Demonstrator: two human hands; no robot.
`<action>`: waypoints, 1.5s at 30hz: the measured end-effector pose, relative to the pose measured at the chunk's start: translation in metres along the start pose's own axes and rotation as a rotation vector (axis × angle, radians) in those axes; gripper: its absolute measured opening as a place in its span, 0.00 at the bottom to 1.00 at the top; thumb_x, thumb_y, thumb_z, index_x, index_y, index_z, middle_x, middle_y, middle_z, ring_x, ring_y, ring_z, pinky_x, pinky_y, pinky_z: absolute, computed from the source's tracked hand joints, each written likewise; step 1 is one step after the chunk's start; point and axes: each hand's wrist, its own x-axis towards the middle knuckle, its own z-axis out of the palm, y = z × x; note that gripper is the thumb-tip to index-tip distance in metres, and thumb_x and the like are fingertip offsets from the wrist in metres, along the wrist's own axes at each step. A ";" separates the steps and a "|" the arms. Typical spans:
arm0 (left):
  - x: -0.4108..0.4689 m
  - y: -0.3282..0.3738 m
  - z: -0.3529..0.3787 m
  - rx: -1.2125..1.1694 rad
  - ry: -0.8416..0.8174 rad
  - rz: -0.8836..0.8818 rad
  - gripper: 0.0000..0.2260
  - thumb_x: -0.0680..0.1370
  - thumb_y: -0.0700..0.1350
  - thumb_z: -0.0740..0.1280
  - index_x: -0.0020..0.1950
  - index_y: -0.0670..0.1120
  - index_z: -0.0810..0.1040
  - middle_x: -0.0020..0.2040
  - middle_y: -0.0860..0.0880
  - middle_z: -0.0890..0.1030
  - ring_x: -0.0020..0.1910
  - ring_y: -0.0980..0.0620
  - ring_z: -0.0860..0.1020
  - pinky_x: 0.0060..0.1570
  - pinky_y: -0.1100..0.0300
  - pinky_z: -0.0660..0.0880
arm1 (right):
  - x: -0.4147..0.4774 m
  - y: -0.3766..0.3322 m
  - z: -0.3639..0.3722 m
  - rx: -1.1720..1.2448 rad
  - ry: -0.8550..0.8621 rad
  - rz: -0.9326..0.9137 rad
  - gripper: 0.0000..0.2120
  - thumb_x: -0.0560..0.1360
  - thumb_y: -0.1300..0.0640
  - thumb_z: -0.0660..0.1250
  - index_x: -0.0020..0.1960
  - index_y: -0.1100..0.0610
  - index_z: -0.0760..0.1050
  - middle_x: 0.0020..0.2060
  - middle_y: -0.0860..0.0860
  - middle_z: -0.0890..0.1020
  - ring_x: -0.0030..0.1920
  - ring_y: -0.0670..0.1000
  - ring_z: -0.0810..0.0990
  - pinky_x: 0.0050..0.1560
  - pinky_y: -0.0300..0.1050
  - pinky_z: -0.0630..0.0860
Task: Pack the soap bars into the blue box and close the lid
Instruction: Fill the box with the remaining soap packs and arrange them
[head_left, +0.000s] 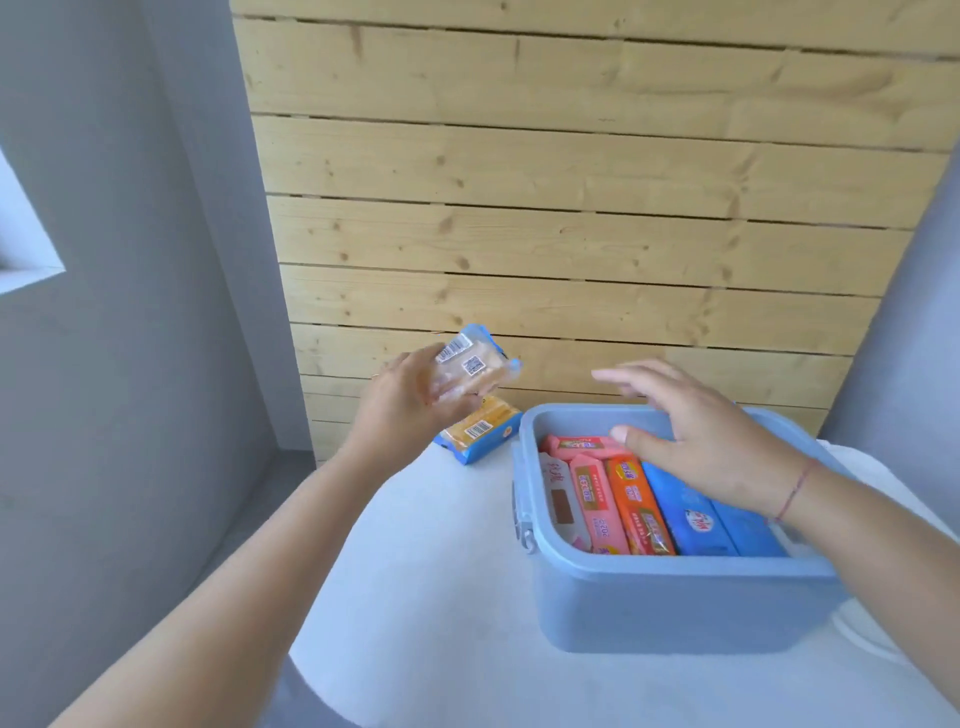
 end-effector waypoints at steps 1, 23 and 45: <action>0.000 0.024 0.002 -0.050 -0.116 0.082 0.26 0.68 0.54 0.74 0.64 0.54 0.74 0.51 0.54 0.79 0.48 0.57 0.78 0.47 0.61 0.74 | -0.002 -0.001 -0.009 0.009 0.038 -0.036 0.27 0.74 0.54 0.67 0.71 0.42 0.64 0.66 0.41 0.67 0.65 0.40 0.67 0.64 0.34 0.61; -0.020 0.133 0.152 0.036 -0.475 0.032 0.08 0.77 0.42 0.56 0.56 0.44 0.64 0.52 0.44 0.72 0.44 0.49 0.71 0.41 0.59 0.65 | -0.025 0.123 -0.046 -0.486 0.007 0.224 0.16 0.74 0.49 0.66 0.60 0.50 0.71 0.57 0.48 0.78 0.60 0.53 0.72 0.55 0.48 0.68; -0.016 0.104 0.144 0.490 -0.713 0.420 0.33 0.76 0.39 0.54 0.76 0.58 0.47 0.78 0.57 0.50 0.73 0.47 0.61 0.70 0.48 0.61 | -0.026 0.101 -0.017 -0.593 -0.144 0.185 0.18 0.77 0.63 0.58 0.65 0.53 0.67 0.56 0.53 0.72 0.55 0.56 0.75 0.48 0.48 0.74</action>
